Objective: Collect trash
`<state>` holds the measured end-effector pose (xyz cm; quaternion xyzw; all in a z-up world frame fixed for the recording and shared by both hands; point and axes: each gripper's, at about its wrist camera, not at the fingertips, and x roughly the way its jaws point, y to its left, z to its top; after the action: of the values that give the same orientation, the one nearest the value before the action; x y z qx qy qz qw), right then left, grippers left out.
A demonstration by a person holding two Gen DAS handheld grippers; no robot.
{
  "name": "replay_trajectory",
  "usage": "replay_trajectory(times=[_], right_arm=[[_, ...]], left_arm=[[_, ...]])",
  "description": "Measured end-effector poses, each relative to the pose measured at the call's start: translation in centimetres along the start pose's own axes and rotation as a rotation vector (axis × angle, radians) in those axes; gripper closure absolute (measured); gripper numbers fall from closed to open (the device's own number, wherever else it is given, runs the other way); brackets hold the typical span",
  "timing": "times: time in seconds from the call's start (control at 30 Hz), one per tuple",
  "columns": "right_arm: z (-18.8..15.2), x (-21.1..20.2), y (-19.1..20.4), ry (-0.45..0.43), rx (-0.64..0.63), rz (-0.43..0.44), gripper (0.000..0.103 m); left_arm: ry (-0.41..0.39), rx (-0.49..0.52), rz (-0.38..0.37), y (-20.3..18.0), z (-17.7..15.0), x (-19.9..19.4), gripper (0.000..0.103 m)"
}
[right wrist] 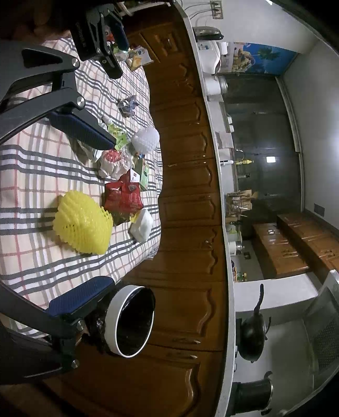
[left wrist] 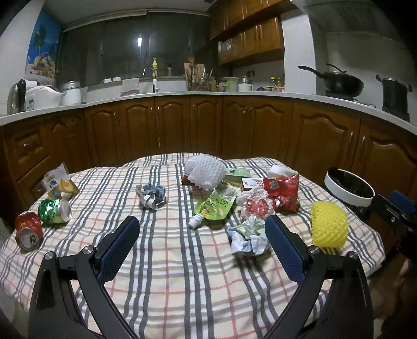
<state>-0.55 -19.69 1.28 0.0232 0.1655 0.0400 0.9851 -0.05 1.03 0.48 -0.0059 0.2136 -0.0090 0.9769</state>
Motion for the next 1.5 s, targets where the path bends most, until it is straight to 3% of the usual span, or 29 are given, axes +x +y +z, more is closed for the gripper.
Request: replay_trajectory(times=[1.0,1.5], right_arm=[[-0.2,0.2,-0.3,0.022,0.021,0.013,0.005],[-0.5,1.0,-1.2,0.065,0.051,0.019,0.005]], left_arm=[[-0.001,0.009,0.001,-0.7,-0.1,0.2,0.004],[0.037,0.009,-0.015,-1.0,-0.3,1.3,0.004]])
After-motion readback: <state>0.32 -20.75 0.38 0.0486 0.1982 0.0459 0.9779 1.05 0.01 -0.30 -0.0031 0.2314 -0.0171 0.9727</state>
